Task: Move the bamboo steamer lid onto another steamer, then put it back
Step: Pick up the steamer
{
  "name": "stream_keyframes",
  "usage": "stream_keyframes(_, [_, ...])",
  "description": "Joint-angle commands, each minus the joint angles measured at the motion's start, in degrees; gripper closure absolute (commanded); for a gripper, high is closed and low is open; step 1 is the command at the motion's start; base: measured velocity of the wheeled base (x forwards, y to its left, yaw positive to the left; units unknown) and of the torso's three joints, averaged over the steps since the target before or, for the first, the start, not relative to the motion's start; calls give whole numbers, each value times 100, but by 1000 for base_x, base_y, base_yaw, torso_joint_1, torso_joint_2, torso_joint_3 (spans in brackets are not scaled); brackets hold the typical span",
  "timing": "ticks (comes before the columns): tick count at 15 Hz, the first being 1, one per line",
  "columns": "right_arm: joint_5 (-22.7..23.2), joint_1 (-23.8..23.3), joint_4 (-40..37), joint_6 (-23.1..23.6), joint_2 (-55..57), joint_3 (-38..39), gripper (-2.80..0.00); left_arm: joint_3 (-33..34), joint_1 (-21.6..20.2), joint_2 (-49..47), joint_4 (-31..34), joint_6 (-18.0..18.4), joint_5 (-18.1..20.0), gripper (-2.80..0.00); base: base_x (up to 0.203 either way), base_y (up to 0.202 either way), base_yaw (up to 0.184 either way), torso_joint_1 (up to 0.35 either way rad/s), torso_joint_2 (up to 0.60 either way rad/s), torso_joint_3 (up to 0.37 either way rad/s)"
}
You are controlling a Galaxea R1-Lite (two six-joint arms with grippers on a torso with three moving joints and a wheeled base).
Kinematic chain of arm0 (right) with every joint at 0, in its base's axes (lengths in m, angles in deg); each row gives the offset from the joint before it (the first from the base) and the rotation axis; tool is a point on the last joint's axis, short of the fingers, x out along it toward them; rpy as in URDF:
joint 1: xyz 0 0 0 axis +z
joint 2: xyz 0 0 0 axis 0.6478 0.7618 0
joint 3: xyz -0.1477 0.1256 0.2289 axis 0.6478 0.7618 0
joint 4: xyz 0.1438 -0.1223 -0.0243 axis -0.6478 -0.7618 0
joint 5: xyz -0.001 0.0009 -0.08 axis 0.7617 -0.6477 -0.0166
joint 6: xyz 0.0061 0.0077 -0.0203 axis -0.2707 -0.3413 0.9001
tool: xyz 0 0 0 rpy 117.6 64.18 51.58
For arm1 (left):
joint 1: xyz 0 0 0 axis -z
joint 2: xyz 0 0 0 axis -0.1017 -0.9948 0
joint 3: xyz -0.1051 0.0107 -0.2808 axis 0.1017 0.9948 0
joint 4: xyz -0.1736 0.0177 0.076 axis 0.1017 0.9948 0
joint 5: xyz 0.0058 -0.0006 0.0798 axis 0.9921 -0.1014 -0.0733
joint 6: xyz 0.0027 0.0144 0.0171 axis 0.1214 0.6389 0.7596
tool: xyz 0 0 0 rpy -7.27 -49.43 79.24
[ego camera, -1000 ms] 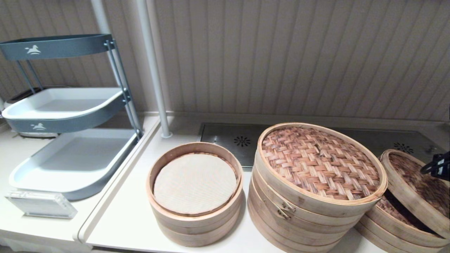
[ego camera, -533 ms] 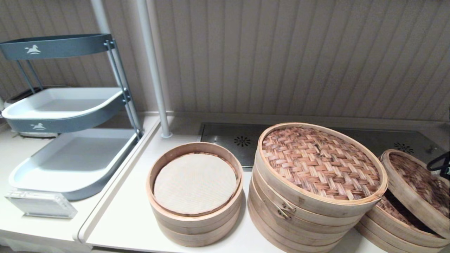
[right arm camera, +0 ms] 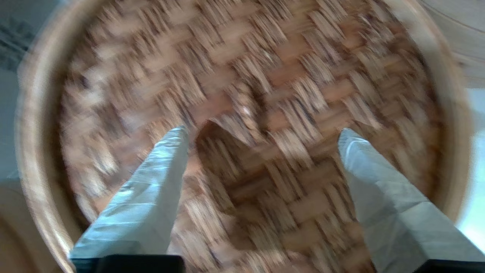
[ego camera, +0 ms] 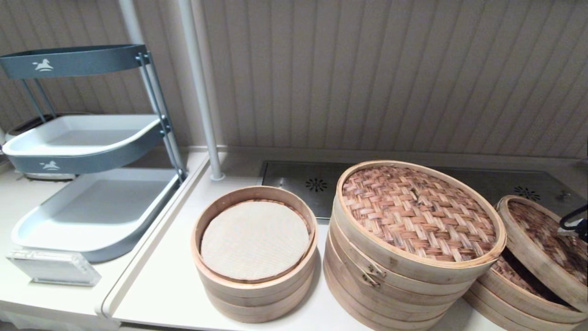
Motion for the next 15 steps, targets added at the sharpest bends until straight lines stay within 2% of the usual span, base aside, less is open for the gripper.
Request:
stream_keyframes(1, [147,-18,641,-199,131,206,-280,141,0,9,-5,2,2,0,0,0,0,0,0,0])
stream_keyframes(6, [493,-55,893,-306,387,222,-280,141,0,9,-5,2,2,0,0,0,0,0,0,0])
stream_keyframes(15, [514,-123,1078,-271,449,266,-280,141,-7,9,-5,2,2,0,0,0,0,0,0,0])
